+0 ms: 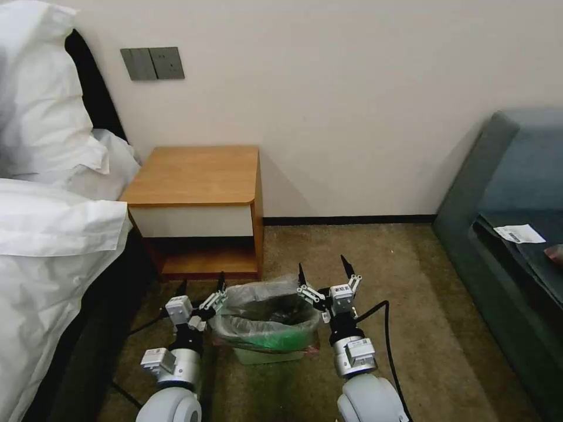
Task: Pick up the garbage bag from the table and place it over the trash can.
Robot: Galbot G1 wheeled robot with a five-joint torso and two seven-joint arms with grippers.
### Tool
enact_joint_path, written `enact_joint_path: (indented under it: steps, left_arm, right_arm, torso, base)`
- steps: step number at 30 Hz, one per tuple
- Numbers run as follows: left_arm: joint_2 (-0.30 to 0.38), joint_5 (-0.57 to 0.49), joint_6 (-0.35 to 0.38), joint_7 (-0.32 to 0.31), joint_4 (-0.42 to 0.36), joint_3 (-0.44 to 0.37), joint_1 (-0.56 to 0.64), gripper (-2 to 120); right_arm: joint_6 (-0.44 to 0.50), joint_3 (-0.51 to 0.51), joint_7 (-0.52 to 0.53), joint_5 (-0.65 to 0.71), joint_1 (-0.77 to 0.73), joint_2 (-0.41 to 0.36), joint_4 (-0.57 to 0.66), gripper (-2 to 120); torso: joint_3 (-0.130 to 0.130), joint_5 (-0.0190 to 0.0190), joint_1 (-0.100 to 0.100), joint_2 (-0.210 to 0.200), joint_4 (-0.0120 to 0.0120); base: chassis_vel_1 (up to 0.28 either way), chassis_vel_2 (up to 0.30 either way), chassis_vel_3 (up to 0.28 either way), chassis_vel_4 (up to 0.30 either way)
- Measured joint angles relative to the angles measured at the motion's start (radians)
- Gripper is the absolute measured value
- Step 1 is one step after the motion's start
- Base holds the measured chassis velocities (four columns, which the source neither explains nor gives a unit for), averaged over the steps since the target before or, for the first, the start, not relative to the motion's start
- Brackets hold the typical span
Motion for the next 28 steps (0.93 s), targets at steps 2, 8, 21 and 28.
enact_joint_path:
  steps: [2,8,21,28]
  left_arm:
    - [0.006,0.013,-0.013,0.0,0.007,-0.003,-0.009,100]
    - [0.01,0.017,-0.019,0.0,0.011,-0.006,-0.012,100]
    - [0.01,0.017,-0.015,-0.001,0.012,-0.005,-0.012,100]
    - [0.01,0.016,-0.013,-0.002,0.012,-0.005,-0.012,100]
  right_arm:
    - [0.012,0.013,-0.001,-0.02,0.001,0.014,-0.009,100]
    - [0.018,0.02,-0.001,-0.028,0.001,0.02,-0.015,100]
    - [0.018,0.02,-0.001,-0.028,0.001,0.02,-0.015,100]
    - [0.018,0.02,-0.001,-0.028,0.001,0.02,-0.015,100]
  torso:
    - [0.0,-0.0004,0.0,0.0,-0.0001]
    - [0.0,0.0074,0.0,0.0,-0.0002]
    - [0.0,0.0035,0.0,0.0,-0.0003]
    - [0.0,0.0032,0.0,0.0,-0.0003]
  base:
    - [0.0,0.0,0.0,0.0]
    - [0.0,0.0,0.0,0.0]
    - [0.0,0.0,0.0,0.0]
    - [0.0,0.0,0.0,0.0]
